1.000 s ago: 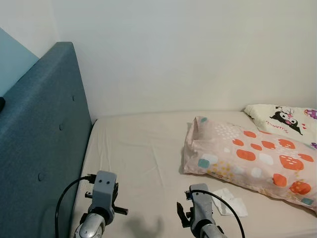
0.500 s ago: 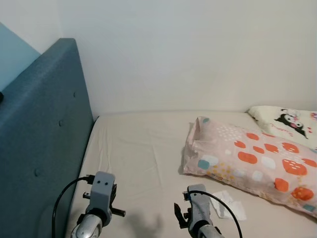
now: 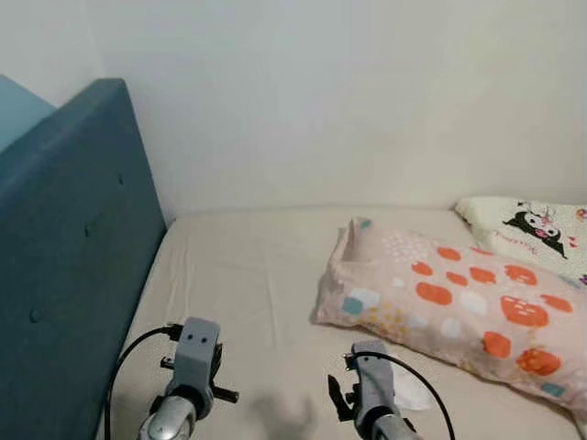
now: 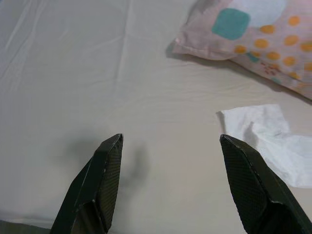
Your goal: Clean up the room
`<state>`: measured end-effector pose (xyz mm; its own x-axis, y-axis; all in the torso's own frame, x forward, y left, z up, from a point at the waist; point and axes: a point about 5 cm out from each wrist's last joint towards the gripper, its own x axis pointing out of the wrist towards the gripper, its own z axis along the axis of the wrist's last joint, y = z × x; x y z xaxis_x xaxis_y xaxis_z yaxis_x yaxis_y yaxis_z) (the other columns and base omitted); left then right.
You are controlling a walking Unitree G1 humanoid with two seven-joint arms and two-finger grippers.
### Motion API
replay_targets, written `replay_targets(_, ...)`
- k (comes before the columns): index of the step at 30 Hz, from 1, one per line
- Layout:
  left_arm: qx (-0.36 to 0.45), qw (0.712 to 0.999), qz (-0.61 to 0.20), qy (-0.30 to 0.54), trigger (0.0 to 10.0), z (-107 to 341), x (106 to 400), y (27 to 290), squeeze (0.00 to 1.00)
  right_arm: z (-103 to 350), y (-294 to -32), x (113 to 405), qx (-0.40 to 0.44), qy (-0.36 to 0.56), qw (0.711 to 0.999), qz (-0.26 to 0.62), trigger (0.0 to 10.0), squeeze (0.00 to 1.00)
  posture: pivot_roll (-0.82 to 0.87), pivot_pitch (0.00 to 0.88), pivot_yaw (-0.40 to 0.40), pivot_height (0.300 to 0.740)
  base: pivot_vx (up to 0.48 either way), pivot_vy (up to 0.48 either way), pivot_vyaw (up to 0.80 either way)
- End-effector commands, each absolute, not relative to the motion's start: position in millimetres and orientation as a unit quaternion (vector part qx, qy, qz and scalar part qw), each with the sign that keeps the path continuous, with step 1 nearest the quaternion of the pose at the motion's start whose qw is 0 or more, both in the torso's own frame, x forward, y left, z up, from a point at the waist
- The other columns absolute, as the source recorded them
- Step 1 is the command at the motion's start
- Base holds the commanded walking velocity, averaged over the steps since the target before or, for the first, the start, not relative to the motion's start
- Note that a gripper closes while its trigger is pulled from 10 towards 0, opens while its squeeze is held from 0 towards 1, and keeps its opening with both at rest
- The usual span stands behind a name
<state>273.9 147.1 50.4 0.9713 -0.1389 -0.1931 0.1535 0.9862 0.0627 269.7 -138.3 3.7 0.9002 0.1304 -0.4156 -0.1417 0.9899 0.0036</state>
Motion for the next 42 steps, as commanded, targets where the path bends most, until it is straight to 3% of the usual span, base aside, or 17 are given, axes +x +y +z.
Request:
replay_targets(1,0.043,0.99,-0.064,0.117,10.0,42.4,270.7,152.6,0.0,0.0,-139.2,266.1,-0.004,0.222,0.973,0.064,10.0,0.0,0.04,0.116,-0.05,0.735,0.0,0.416,0.0)
replay_targets(21,0.075,0.989,-0.075,0.107,10.0,46.0,273.2,150.4,0.0,-0.6,-138.7,266.0,-0.003,0.222,0.973,0.062,10.0,0.0,0.04,0.118,-0.045,0.735,0.0,0.0,0.0)
replay_targets(42,0.078,0.987,-0.074,0.121,10.0,44.4,273.6,149.9,0.0,-1.0,-139.2,265.0,-0.002,0.222,0.973,0.059,10.0,0.0,0.04,0.121,-0.04,0.735,0.0,-0.447,0.0)
